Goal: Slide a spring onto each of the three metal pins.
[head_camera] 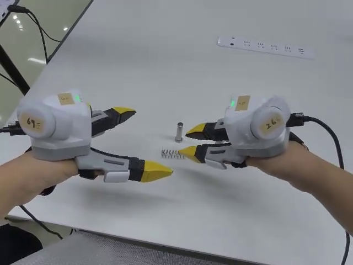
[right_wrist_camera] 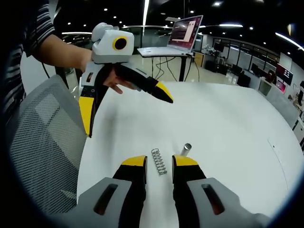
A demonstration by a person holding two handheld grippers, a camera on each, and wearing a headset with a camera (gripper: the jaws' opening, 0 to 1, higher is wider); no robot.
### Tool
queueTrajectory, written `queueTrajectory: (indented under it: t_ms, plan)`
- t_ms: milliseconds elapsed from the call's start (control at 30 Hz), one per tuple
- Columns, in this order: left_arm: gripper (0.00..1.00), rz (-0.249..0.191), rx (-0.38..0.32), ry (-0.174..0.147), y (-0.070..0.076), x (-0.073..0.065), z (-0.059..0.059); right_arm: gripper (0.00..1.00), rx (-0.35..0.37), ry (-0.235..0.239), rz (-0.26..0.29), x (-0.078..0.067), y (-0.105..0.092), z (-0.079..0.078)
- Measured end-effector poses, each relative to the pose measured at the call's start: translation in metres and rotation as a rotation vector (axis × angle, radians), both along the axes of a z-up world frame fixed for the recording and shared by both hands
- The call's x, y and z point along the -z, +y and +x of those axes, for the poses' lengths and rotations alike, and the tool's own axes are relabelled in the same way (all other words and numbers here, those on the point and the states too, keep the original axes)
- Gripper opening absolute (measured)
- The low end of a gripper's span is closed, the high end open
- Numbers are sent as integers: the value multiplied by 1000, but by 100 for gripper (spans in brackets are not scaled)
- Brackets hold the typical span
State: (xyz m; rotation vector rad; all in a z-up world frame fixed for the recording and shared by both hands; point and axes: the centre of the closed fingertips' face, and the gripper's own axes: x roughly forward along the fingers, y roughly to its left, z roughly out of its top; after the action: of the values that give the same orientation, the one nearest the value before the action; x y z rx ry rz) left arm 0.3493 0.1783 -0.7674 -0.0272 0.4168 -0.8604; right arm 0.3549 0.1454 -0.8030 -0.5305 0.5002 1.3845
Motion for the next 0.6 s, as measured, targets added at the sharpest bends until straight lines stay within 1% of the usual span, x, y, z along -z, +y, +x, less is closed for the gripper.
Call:
queueTrajectory:
  t_ms: [233,400,600]
  plan:
    - [95,-2,-3,2,1,1,0,17,-22,1,-42,14,1,-2]
    - [95,-3,-4,6,2,2,-1,16,-30,5,-61,22,5,-2]
    - [95,-2,-6,9,3,4,0,16,-49,0,-97,33,10,-3]
